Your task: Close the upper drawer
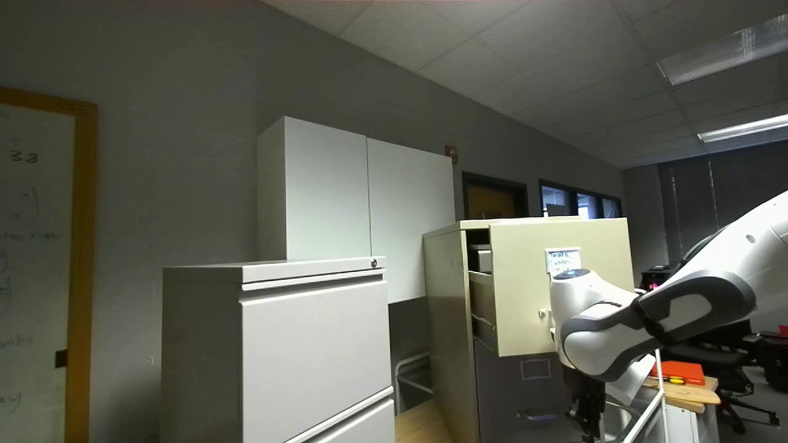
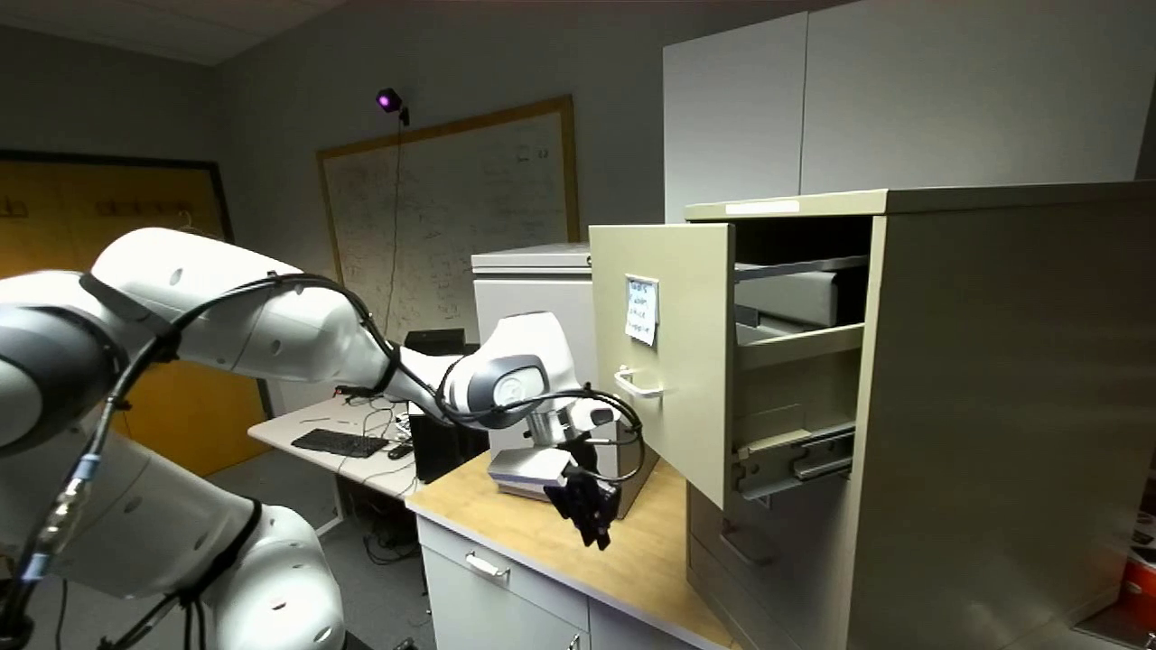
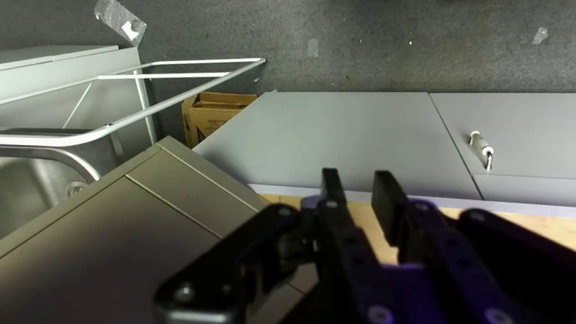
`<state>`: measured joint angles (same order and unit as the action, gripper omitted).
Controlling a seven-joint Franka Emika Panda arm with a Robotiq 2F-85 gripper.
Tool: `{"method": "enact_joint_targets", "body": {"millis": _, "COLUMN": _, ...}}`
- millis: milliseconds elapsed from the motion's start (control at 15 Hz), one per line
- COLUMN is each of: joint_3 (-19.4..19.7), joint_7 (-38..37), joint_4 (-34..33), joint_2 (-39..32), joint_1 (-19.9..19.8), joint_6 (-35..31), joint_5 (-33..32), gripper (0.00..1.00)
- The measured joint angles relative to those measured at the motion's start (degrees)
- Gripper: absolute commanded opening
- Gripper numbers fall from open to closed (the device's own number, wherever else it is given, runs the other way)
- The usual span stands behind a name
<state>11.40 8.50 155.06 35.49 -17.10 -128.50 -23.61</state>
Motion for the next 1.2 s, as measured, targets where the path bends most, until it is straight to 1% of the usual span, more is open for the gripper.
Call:
{"method": "enact_joint_targets", "body": {"millis": 267, "joint_3": -2.45, "joint_7": -0.18, "joint_4": 0.84, "joint_2": 4.98, "joint_1": 0.08, "joint_6": -0.95, "joint_5": -0.32, "gripper": 0.0}}
{"method": "enact_joint_targets", "body": {"millis": 600, "joint_3": -7.42, "joint_7": -2.01, "joint_4": 2.06, "joint_2": 11.85, "joint_1": 0.47, "joint_6": -4.06, "joint_5": -2.21, "gripper": 0.0}}
{"method": "enact_joint_targets", "body": {"millis": 867, "joint_3": -11.15, "joint_7": -3.25, "joint_4": 2.66, "joint_2": 15.77, "joint_1": 1.17, "joint_6": -6.26, "joint_5": -3.83, "gripper": 0.0}}
{"method": "enact_joint_targets", "body": {"millis": 1067, "joint_3": -13.27, "joint_7": -4.17, "joint_4": 3.46, "joint_2": 17.29, "joint_1": 1.08, "joint_6": -10.49, "joint_5": -7.19, "gripper": 0.0}}
{"method": "enact_joint_targets", "body": {"millis": 1200, "joint_3": -14.66, "joint_7": -5.96, "joint_4": 4.03, "joint_2": 17.65, "joint_1": -0.03, "joint_6": -15.55, "joint_5": -11.73, "gripper": 0.0}}
